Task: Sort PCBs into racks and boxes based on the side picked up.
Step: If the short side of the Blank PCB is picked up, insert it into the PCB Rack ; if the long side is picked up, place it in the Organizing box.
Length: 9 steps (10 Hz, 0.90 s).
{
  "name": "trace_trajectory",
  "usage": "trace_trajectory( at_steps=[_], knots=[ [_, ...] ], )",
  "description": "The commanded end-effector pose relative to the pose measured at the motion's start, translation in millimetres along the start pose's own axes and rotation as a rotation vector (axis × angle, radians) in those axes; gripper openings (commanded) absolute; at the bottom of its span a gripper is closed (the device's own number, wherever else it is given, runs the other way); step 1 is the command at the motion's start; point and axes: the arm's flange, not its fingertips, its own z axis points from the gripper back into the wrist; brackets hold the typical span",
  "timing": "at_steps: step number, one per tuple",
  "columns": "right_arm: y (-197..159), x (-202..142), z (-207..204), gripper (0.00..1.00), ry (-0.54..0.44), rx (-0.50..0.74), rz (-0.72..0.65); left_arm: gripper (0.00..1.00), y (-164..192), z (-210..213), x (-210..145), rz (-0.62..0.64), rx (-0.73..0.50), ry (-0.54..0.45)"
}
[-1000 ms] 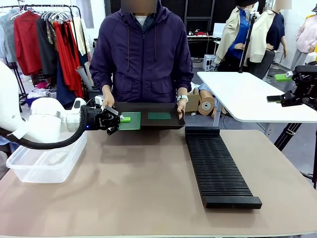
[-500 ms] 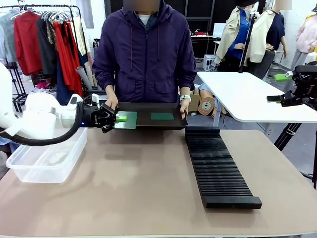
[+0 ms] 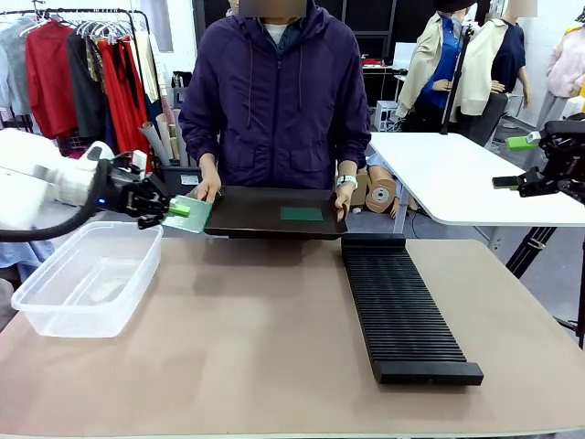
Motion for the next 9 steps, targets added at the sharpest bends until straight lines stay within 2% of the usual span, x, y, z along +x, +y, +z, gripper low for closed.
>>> trace_trajectory(
  at_steps=[1, 3, 6, 9],
  knots=[
    [2.2, 0.7, -0.3, 1.0, -0.001, 0.004, 0.002, 0.0, -9.8, 24.8, 2.4, 0.016, 0.128, 0.019],
    [2.2, 0.7, -0.3, 1.0, -0.001, 0.004, 0.002, 0.0, -15.8, 56.3, 1.9, 0.012, 0.284, 0.001],
    [2.2, 0.7, -0.3, 1.0, -0.001, 0.004, 0.002, 0.0, -18.5, 79.7, 4.2, 0.0, 0.528, 0.005],
    [2.2, 0.7, -0.3, 1.0, -0.001, 0.004, 0.002, 0.0, -11.9, 84.7, 5.1, -0.018, 0.736, 0.088]
  ],
)
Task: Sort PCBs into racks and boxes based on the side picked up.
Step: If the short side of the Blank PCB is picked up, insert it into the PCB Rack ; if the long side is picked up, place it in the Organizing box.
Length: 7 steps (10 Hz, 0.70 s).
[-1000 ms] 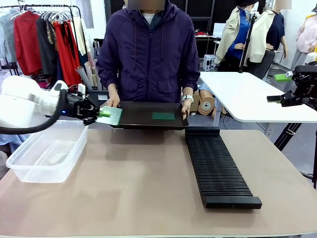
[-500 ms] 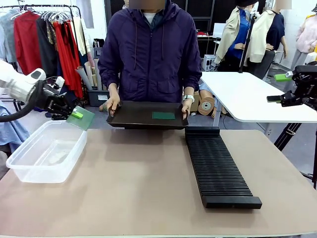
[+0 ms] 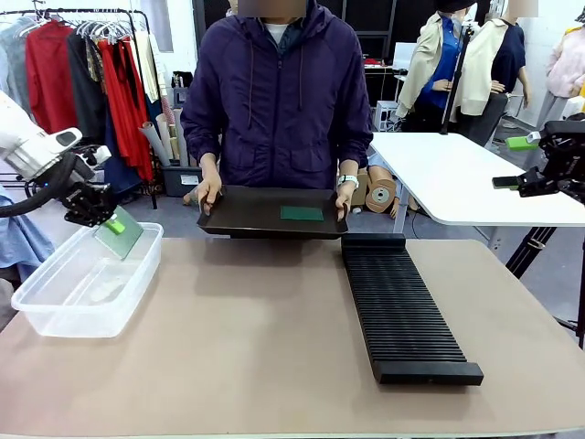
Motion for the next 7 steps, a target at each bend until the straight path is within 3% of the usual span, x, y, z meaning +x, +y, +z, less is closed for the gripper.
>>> trace_trajectory(
  at_steps=[1, 3, 7],
  knots=[
    [2.3, 0.7, -0.3, 1.0, -0.001, 0.004, 0.003, 0.0, -4.7, -0.7, 4.7, -0.026, 0.091, 0.036],
    [2.3, 0.7, -0.3, 1.0, -0.001, 0.004, 0.003, 0.0, 2.9, -10.7, 11.6, -0.047, 0.157, 0.057],
    [2.3, 0.7, -0.3, 1.0, -0.001, 0.004, 0.003, 0.0, 30.5, -45.1, 24.2, -0.03, 0.139, 0.087]
  ],
)
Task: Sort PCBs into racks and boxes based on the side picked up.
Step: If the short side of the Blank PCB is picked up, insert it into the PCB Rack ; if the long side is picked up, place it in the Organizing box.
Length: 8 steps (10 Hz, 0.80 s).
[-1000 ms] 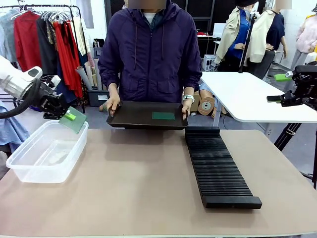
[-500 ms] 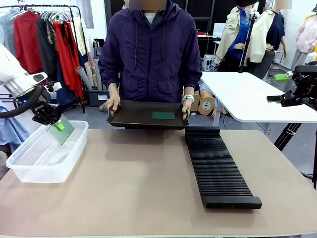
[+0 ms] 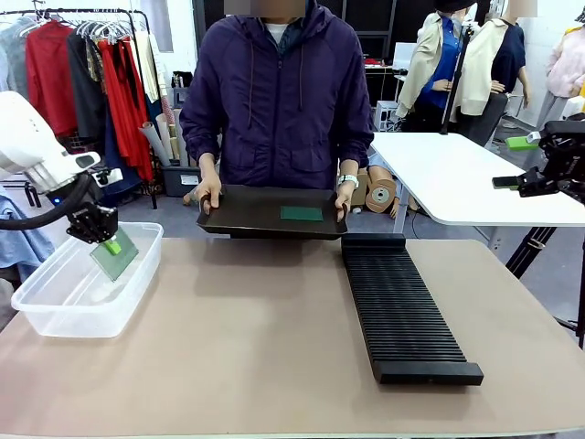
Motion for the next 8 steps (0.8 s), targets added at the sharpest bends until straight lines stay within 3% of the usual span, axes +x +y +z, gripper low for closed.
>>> trace_trajectory(
  at_steps=[1, 8],
  knots=[
    [2.3, 0.7, -0.3, 1.0, -0.001, 0.004, 0.002, 0.0, 8.3, -11.9, 9.9, 0.013, 0.007, 0.009],
    [2.3, 0.7, -0.3, 1.0, -0.001, 0.004, 0.002, 0.0, 26.4, -59.4, 12.7, 0.035, -0.001, -0.012]
  ],
)
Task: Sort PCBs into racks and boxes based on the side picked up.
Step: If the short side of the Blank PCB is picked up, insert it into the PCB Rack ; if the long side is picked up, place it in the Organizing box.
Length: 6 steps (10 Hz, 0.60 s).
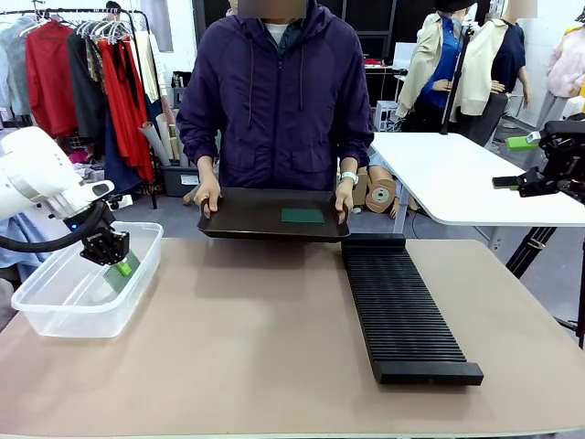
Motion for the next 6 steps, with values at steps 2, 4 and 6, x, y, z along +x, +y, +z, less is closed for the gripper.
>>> trace_trajectory(
  at_steps=[2, 4, 6],
  knots=[
    [2.3, 0.7, -0.3, 1.0, -0.001, 0.004, 0.003, 0.29, 1.2, 4.0, -1.6, 0.006, 0.028, -0.031],
    [2.3, 0.7, -0.3, 1.0, -0.001, 0.004, 0.003, 0.69, 0.7, 9.9, -1.7, 0.01, 0.06, -0.047],
    [2.3, 0.7, -0.3, 1.0, -0.001, 0.004, 0.003, 1.0, -1.9, 21.1, -4.2, 0.012, 0.077, -0.07]
  ],
)
